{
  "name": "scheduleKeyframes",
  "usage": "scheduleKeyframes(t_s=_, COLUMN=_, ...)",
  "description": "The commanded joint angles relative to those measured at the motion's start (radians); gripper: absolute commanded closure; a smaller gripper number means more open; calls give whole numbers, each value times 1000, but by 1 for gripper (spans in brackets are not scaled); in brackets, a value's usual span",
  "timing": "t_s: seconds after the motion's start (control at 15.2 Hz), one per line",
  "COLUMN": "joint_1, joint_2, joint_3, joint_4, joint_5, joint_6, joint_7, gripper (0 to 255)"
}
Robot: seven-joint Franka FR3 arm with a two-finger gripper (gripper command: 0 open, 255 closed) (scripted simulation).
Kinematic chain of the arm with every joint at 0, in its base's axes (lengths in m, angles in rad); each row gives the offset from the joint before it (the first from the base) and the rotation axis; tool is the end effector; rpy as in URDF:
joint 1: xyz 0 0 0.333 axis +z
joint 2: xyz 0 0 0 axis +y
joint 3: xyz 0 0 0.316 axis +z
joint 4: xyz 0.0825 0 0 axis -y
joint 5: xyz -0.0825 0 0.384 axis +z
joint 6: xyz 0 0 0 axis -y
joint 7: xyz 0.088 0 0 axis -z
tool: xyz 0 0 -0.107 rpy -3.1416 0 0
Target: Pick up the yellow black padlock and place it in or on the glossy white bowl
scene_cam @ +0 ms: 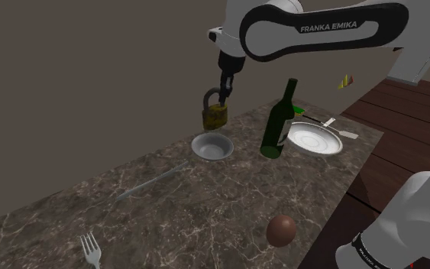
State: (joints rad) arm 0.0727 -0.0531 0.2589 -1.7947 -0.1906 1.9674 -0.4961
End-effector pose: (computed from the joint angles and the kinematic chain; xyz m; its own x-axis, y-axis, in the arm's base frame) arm 0.5404 0.1765 0.5847 0.6218 0.7776 0.0932 0.7337 -0.6201 0.2778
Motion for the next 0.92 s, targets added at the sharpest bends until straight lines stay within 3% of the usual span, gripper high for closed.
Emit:
scheduleKeyframes(t_s=0.0, joint_1=-7, joint_2=3, joint_3=-8, joint_4=-10, joint_5=1, joint_6=17, joint_7=-13, gripper=255)
scheduleKeyframes(t_s=0.86, joint_1=-9, joint_2=17, joint_3=-9, joint_4=-169, joint_5=-21, joint_6=185, joint_7=23, gripper=255)
